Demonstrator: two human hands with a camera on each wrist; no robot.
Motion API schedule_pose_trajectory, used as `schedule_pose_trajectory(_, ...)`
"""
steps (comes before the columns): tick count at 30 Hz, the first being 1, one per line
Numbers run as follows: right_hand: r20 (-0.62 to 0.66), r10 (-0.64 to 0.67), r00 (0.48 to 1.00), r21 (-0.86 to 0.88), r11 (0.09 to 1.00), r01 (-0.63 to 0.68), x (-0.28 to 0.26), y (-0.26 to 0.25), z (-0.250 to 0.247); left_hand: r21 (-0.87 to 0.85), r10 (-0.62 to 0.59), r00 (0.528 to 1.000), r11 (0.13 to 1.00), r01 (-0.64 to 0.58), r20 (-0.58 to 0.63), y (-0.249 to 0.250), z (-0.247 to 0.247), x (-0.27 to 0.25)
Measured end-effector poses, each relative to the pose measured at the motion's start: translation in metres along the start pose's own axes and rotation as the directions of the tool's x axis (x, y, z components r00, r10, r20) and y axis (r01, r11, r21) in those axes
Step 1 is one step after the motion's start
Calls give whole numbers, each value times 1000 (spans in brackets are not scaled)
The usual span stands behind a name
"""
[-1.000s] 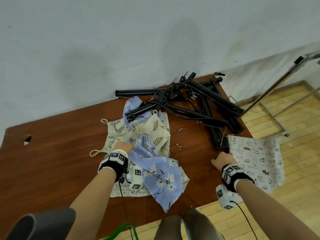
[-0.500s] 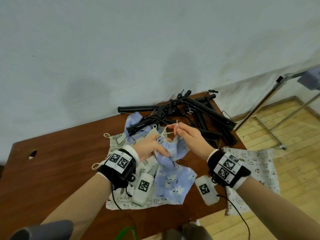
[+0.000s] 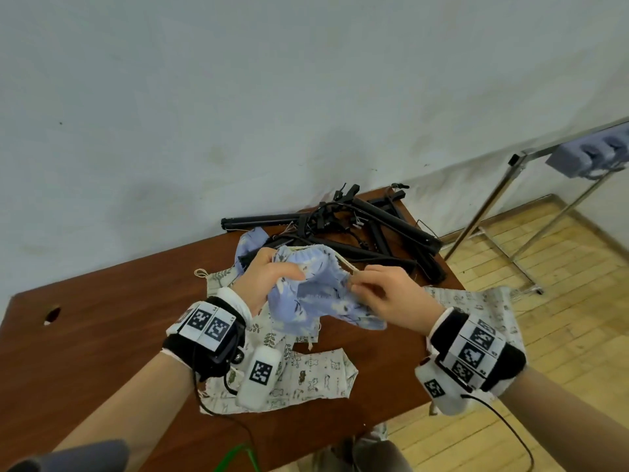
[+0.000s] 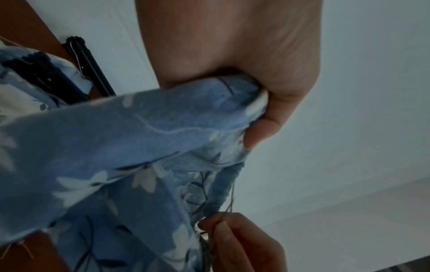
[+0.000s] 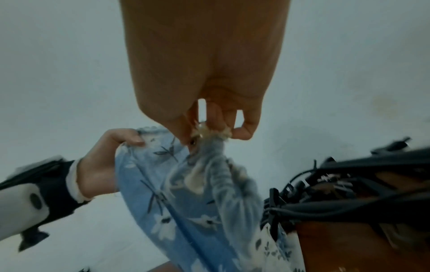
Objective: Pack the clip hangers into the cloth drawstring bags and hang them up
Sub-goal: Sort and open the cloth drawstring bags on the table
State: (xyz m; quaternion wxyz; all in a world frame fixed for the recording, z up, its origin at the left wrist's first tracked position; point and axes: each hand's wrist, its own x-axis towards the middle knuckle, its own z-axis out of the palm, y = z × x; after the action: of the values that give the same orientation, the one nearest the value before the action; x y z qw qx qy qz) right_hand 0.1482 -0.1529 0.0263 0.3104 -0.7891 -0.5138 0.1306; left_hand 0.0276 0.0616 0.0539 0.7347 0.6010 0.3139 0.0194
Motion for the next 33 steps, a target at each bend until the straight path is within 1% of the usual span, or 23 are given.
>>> schedule_pose_trajectory(2,7,-37,999,-40,998,38,-1,-10,-2,-3,5,998,1000,-5,65,0,2,-4)
schedule_pose_trajectory(4,-40,-107,993,-98,990,103,-1,-18,-4,-26,8,993,1000,-5,120,3,5,-8)
schedule_pose_trajectory(5,-62,-129,990,-138,983,120,-1,-22,-5,-41,4,993,999,1,118,6,7,-11)
schedule_pose_trajectory(7,-63,-119,991,-201,974,104,3,-30,-4,-73,-33,994,996,41,105,10,11,-15)
schedule_pose_trajectory(10,35,-94,995,-319,942,101,11,-31,4,-130,-70,984,987,91,162,13,12,-20)
schedule_pose_trajectory(12,105,-46,993,-371,925,82,17,-26,8,-156,-94,983,981,119,157,17,7,-19)
schedule_pose_trajectory(14,162,13,987,-434,899,59,21,-23,9,-166,-77,987,981,100,139,19,0,-18)
schedule_pose_trajectory(16,229,58,972,-486,872,63,22,-22,5,-144,-61,988,986,81,139,21,-5,-19)
schedule_pose_trajectory(18,289,86,954,-519,851,81,24,-27,-2,-129,-72,991,988,87,113,19,-11,-19)
schedule_pose_trajectory(20,323,109,940,-506,859,74,27,-37,-11,-123,-78,992,988,90,98,17,-16,-19)
schedule_pose_trajectory(23,341,128,931,-427,904,32,29,-51,-25,-131,-84,988,986,101,128,13,-21,-18)
schedule_pose_trajectory(25,324,137,936,-347,938,-17,27,-56,-32,-93,-27,984,995,44,175,15,-22,-18)
schedule_pose_trajectory(27,310,208,928,-253,959,-130,26,-60,-40,23,67,967,997,-75,246,16,-20,-16)
schedule_pose_trajectory(28,317,254,914,-201,960,-197,27,-60,-43,110,99,956,985,-134,277,14,-18,-16)
schedule_pose_trajectory(30,313,336,888,-97,942,-322,30,-60,-46,282,114,929,933,-222,352,7,-11,-11)
schedule_pose_trajectory(31,282,378,882,-72,925,-373,30,-60,-46,343,107,905,902,-262,411,5,-4,-12)
schedule_pose_trajectory(33,201,468,861,-74,883,-463,30,-59,-46,417,41,845,856,-305,533,1,16,-16)
